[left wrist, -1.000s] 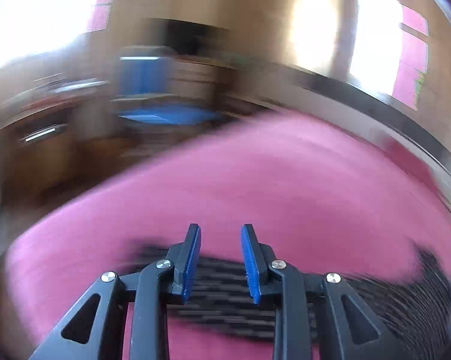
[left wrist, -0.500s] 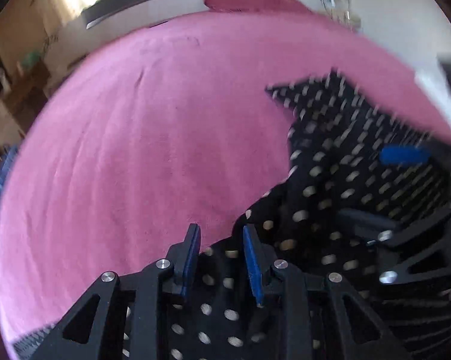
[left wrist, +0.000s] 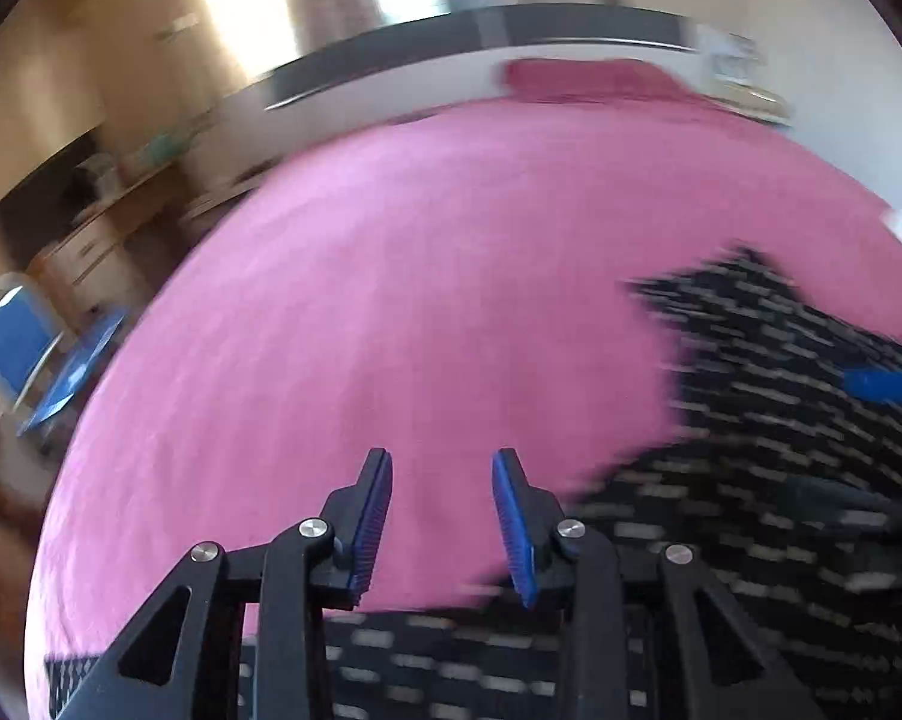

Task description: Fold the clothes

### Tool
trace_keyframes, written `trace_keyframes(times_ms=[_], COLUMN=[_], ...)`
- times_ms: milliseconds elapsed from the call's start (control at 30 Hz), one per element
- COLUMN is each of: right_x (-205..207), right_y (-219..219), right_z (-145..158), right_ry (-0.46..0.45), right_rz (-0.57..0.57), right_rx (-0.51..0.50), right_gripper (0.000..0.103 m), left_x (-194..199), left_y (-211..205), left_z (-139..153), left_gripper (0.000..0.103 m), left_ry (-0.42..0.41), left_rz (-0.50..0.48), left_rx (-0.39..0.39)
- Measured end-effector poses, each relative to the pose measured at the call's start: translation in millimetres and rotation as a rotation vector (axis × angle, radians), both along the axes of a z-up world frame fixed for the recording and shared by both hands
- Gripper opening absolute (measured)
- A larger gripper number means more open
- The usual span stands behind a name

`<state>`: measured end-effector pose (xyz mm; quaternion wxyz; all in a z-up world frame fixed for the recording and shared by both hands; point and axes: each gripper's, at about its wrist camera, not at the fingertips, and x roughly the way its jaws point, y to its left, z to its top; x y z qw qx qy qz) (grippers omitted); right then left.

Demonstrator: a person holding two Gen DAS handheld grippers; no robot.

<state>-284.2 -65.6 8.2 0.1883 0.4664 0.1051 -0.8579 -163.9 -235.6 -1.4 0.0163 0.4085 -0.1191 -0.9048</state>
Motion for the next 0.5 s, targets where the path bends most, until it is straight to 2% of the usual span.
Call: trace_keyframes(times_ms=[33, 67, 100, 133, 200, 267, 400, 500], right_x=[0, -1, -1, -2, 1, 7, 17, 32], right_y=[-3, -7, -10, -13, -13, 6, 46, 58], right_z=[-3, -6, -10, -13, -17, -15, -10, -5], right_ry=[-0.008, -0.016, -0.024, -0.032, -0.032, -0.032, -0.046, -0.045], right_rz=[0.004, 0.008, 0.012, 0.016, 0.018, -0.003, -0.049, -0.044], right_rx=[0.008, 0.015, 0.023, 0.030, 0.053, 0.051, 0.031, 0.018], right_gripper=[0.103, 0.100, 0.100, 0.101, 0.101, 0.103, 0.103, 0.103], left_x=[-2, -6, -14, -23, -31, -41, -56, -56], left_y=[14, 25, 26, 20, 8, -6, -25, -16], left_z=[-11, -24, -37, -46, -47, -46, -48, -48], left_gripper=[0.025, 0.028, 0.033, 0.033, 0.043, 0.043, 0.047, 0.048], left_ry=[-0.026, -0.045, -0.074, -0.100, -0.055, -0.060, -0.093, -0.088], left_rz=[-0.030, -0.046, -0.048, -0.032, -0.003, 0.033, 0.097, 0.097], left_rx=[-0.042, -0.099, -0.115, -0.096, -0.084, -0.024, 0.044, -0.014])
